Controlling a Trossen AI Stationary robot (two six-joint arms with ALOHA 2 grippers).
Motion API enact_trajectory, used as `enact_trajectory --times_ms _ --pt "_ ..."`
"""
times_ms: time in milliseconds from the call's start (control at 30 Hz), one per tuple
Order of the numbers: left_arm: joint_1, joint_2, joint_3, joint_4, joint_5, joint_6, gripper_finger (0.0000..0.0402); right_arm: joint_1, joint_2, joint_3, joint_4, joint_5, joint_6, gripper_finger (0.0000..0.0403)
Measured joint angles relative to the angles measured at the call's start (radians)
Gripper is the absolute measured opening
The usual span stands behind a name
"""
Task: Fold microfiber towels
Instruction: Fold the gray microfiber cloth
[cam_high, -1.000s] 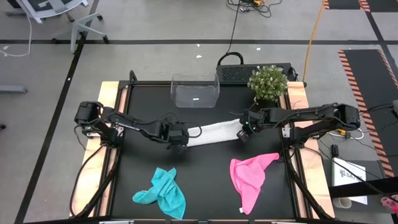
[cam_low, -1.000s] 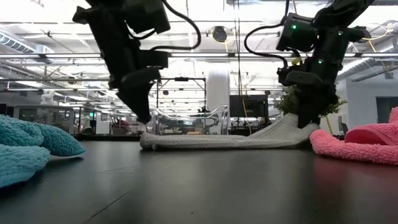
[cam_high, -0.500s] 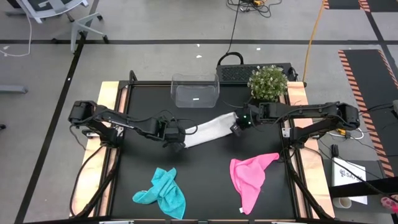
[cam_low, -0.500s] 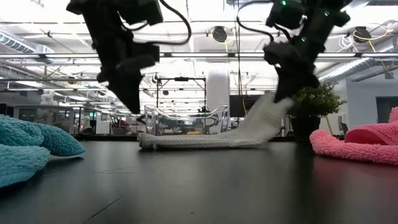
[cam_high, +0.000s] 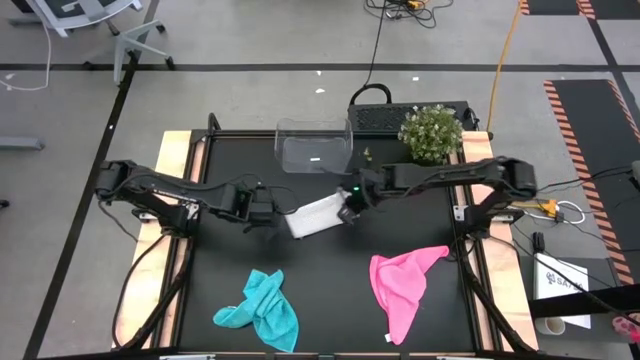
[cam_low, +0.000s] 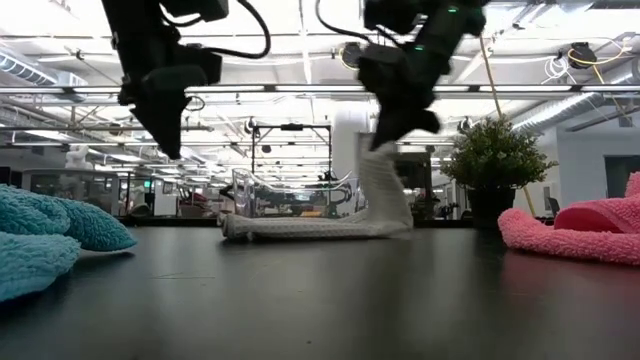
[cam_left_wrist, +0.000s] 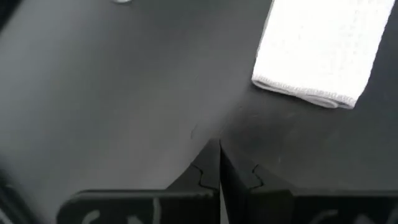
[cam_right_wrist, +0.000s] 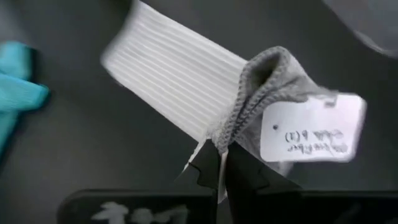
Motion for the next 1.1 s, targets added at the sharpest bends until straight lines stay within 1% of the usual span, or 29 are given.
enact_trajectory --times_ms 200,300,433,567,667,867,1000,1100 --pt "-0.011 -0.024 0.0 -0.022 -0.002 -0.019 0.0002 0.023 0.158 0.125 0.131 -0.091 -0.03 0.0" --pt "-0.011 -0.022 0.0 -0.027 0.0 -0.019 0.0006 0.034 0.224 0.153 0.181 -0.127 -0.023 0.0" --pt "-0.011 -0.022 0.0 -0.033 0.002 -0.022 0.0004 0.052 0.28 0.156 0.271 -0.157 -0.005 0.0" --pt "-0.011 -0.023 0.0 -0.034 0.002 -0.026 0.0006 0.056 0.306 0.156 0.329 -0.196 0.004 0.0" --pt "-0.011 -0.023 0.0 -0.034 0.002 -0.026 0.001 0.058 0.312 0.156 0.344 -0.197 -0.01 0.0" --pt "-0.011 -0.023 0.0 -0.033 0.003 -0.033 0.0005 0.052 0.312 0.156 0.373 -0.197 -0.039 0.0003" --pt "-0.011 -0.023 0.0 -0.033 0.003 -0.033 0.0013 0.05 0.312 0.156 0.415 -0.196 -0.063 0.0023" --pt "-0.011 -0.023 0.0 -0.033 0.003 -0.033 0.0006 0.05 0.312 0.156 0.445 -0.198 -0.081 0.0044"
